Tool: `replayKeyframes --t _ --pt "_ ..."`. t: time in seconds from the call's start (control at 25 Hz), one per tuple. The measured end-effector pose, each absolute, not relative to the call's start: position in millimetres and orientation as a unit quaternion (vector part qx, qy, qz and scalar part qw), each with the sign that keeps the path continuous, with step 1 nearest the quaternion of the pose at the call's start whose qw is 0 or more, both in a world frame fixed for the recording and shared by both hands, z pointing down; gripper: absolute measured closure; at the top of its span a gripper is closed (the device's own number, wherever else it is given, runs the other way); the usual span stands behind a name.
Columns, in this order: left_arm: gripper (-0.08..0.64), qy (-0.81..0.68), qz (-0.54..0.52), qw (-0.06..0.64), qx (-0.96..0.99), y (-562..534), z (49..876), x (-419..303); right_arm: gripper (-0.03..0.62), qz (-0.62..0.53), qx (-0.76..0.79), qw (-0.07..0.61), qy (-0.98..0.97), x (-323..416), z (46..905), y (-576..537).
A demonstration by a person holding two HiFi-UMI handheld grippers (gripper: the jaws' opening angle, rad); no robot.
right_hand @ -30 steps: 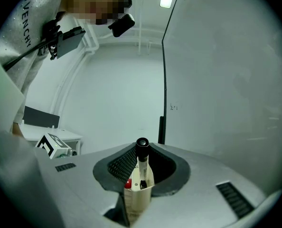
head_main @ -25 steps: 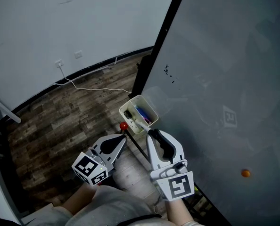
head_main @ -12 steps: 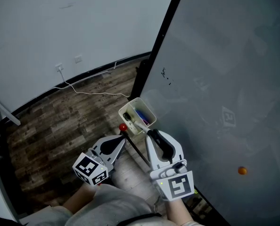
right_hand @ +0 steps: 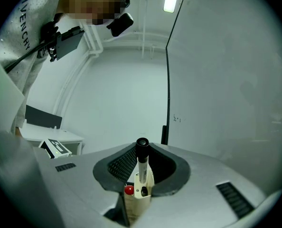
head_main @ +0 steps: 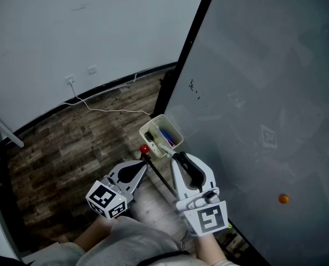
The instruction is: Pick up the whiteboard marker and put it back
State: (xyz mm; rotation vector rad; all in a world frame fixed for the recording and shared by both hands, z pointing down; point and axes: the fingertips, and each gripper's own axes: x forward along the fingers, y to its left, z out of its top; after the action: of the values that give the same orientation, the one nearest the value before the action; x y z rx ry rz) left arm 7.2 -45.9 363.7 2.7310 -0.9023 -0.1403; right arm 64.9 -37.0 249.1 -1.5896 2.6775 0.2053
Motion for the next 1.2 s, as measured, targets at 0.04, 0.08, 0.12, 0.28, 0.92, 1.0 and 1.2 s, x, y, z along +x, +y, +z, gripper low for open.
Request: replayKeyframes --t 0.04,0.08,0.12,0.28,0.92,1.0,1.2 --pt "0.545 -0.310 -0.048 0.131 0.940 -45.2 363.8 7.0 0.509 0.066 -0.509 0.010 0.858 64.8 249.0 -36.5" --pt "0.545 -0.311 -0.048 0.131 0.940 -44.6 363.9 6.8 0.509 0.066 -0.509 0.010 0.858 64.8 248.8 -36.0" --pt "0.546 -0.311 -0.048 0.131 0.940 -44.0 364.0 6.6 0.509 0.067 -0.509 0.010 0.858 64.6 248.5 -35.5" --pt "0.546 -0.309 -0.048 0.130 0.941 -43.0 365.1 6.0 0.509 0.068 -0.510 0.010 0.858 63.8 247.9 -35.2" --pt "0.545 -0.301 -0.039 0.148 0.941 -54.7 378.1 4.9 0.509 0.045 -0.516 -0.002 0.855 63.8 268.5 -50.9" --pt "0.545 -0.300 -0.038 0.150 0.941 -58.3 382.7 4.8 0.509 0.042 -0.517 -0.002 0.855 63.5 272.7 -55.1" --pt "0.546 -0.295 -0.037 0.157 0.942 -61.2 384.4 1.6 0.509 0.030 -0.517 -0.031 0.855 59.6 279.4 -58.8"
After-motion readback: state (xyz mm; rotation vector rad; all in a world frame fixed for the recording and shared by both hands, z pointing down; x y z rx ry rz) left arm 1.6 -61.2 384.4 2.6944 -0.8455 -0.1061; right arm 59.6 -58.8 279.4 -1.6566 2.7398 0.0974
